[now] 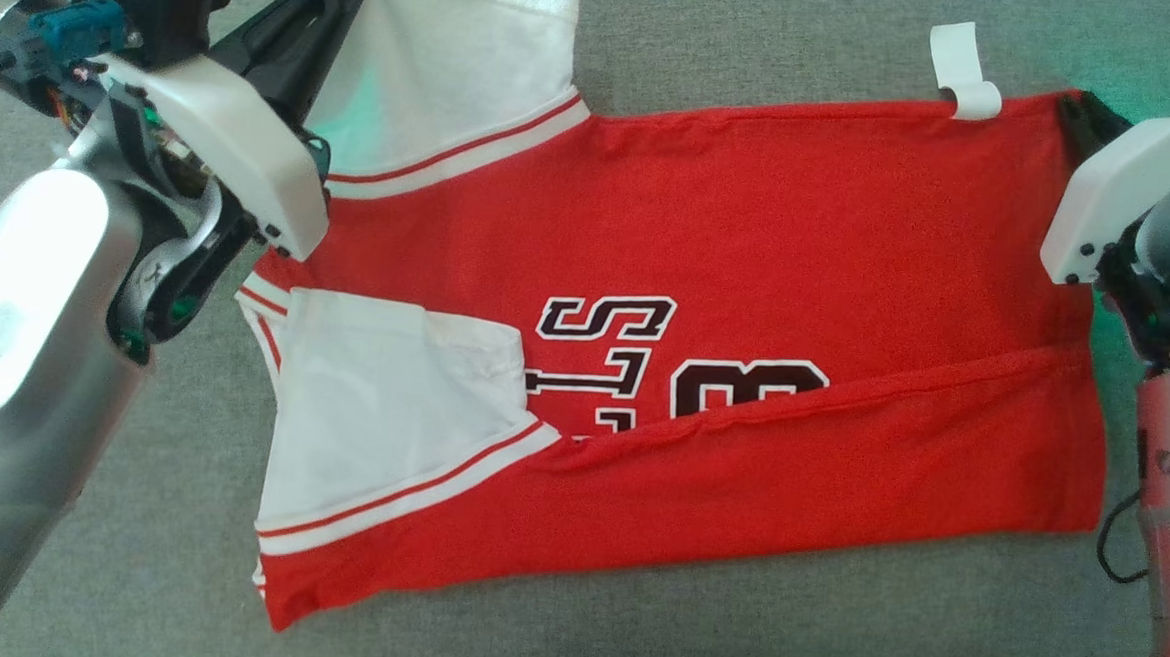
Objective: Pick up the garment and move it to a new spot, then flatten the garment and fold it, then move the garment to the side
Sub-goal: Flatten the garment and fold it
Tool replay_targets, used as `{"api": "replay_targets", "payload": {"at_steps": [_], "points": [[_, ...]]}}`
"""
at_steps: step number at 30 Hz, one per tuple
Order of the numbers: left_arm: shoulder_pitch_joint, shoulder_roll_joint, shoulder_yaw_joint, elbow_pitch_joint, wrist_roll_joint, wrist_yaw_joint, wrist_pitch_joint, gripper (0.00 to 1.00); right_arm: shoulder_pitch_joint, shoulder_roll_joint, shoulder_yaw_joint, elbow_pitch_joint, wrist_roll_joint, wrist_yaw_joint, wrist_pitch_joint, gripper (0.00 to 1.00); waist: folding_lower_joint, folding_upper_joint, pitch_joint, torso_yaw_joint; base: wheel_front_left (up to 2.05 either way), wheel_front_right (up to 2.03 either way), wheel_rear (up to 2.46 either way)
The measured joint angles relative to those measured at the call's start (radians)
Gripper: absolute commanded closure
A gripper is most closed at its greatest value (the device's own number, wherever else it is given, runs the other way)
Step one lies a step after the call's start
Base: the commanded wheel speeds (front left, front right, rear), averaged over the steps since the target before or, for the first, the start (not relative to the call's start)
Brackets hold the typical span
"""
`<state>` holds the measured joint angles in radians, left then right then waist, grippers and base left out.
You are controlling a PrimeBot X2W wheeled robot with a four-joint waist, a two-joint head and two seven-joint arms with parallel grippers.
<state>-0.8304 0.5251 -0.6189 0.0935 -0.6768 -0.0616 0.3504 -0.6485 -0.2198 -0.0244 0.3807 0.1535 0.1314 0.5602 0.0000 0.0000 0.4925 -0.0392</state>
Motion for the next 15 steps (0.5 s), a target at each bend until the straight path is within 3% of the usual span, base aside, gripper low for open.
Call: {"api": "replay_targets", "payload": {"at_steps": [1, 8, 15], "points": [[0.000, 0.000, 0.000, 0.001, 0.000, 0.000, -0.001, 1.00, -0.005, -0.004, 0.004, 0.007, 0.004, 0.000, 0.002, 1.00, 0.0000, 0.0000, -0.001, 0.001, 0.00, 0.00, 0.00], [0.004, -0.002, 0.000, 0.019, -0.003, 0.000, -0.010, 1.00, -0.021, -0.010, 0.006, 0.061, 0.047, 0.000, 0.000, 1.00, 0.0000, 0.0000, -0.018, 0.006, 0.00, 0.00, 0.00], [0.030, -0.002, -0.002, 0.026, -0.003, 0.004, -0.028, 1.00, -0.021, -0.011, 0.007, 0.074, 0.058, 0.000, -0.088, 1.00, 0.0000, 0.0000, -0.046, 0.008, 0.00, 0.00, 0.00]]}}
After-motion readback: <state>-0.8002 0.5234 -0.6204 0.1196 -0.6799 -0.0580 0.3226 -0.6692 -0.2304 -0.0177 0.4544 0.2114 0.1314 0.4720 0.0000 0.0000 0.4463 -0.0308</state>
